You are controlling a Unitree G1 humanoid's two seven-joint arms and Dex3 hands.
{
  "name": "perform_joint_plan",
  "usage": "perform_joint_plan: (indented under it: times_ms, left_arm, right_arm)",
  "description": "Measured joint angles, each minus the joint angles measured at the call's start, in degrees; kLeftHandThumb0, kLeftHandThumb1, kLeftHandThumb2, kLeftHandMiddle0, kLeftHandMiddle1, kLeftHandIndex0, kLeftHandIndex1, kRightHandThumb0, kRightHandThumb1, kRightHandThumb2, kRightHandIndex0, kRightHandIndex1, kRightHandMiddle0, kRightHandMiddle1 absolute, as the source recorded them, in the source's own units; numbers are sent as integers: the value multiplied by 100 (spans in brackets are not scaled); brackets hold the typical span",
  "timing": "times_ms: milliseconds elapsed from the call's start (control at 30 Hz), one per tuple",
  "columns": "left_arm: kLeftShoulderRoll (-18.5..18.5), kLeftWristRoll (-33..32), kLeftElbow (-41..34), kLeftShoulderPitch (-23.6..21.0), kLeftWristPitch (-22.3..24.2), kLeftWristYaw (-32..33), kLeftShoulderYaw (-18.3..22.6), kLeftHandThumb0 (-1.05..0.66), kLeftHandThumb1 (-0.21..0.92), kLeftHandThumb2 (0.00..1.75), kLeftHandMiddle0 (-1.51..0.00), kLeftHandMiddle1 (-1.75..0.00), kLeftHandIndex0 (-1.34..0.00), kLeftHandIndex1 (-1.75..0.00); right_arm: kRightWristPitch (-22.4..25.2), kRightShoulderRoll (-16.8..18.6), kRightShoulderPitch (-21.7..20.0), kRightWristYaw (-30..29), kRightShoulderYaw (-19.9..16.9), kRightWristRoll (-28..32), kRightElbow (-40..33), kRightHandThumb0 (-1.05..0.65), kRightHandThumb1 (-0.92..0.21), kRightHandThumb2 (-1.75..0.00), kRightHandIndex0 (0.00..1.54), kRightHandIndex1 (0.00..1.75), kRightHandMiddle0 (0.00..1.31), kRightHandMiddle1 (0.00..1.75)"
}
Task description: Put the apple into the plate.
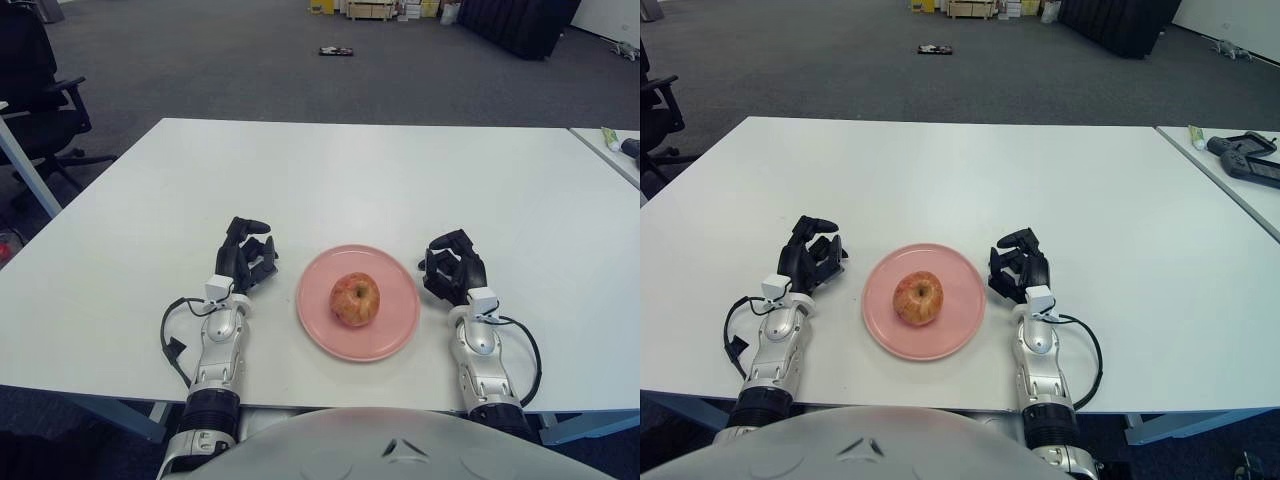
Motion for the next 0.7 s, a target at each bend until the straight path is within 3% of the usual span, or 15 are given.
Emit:
perform_joint_plan:
  times_ms: [700]
  left_arm:
    - [-5,-36,-14,36,0,-2,1,-40,60,97,-62,-175,-39,-175]
  right_arm:
    - [142,0,111,-24,-4,-15,-201,-39,-65,-90,64,140,36,175]
